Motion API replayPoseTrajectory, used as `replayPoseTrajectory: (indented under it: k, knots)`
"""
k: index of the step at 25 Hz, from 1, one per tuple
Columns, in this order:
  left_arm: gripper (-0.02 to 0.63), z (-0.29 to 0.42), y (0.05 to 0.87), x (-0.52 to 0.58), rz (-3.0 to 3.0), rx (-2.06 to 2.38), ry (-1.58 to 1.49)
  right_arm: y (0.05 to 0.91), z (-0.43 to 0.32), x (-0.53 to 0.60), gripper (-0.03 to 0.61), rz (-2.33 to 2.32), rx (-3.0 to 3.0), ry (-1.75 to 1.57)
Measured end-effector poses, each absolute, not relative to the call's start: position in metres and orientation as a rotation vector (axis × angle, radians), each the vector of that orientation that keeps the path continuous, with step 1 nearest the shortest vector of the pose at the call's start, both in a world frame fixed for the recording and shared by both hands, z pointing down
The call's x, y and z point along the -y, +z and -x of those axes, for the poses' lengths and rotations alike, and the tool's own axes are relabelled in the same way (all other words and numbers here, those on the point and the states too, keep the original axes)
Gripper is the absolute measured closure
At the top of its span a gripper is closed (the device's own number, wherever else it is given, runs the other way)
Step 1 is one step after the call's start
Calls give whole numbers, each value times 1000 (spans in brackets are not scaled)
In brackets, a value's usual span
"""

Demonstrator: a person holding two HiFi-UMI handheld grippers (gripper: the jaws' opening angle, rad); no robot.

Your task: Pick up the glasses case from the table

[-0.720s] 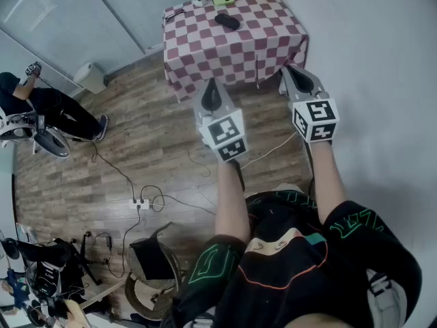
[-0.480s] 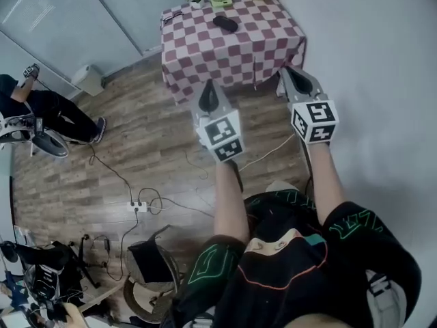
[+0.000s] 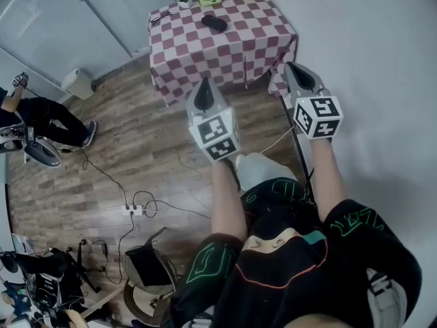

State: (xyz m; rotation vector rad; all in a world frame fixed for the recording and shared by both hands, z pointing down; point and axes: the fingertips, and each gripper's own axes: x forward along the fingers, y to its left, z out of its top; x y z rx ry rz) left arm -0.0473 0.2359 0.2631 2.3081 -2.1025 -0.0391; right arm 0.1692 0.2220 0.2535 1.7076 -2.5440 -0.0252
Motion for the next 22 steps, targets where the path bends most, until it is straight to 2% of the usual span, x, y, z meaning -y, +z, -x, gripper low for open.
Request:
replayPoseTrajectory:
  k: [12,22]
  knots:
    - [604,78,293,-133,-2235,2187,91,288,-139,-107,575,-1639,2630,43]
    - [604,60,347,-8,-2193,2065,235,322,-152,28,575,-1634,2607,158]
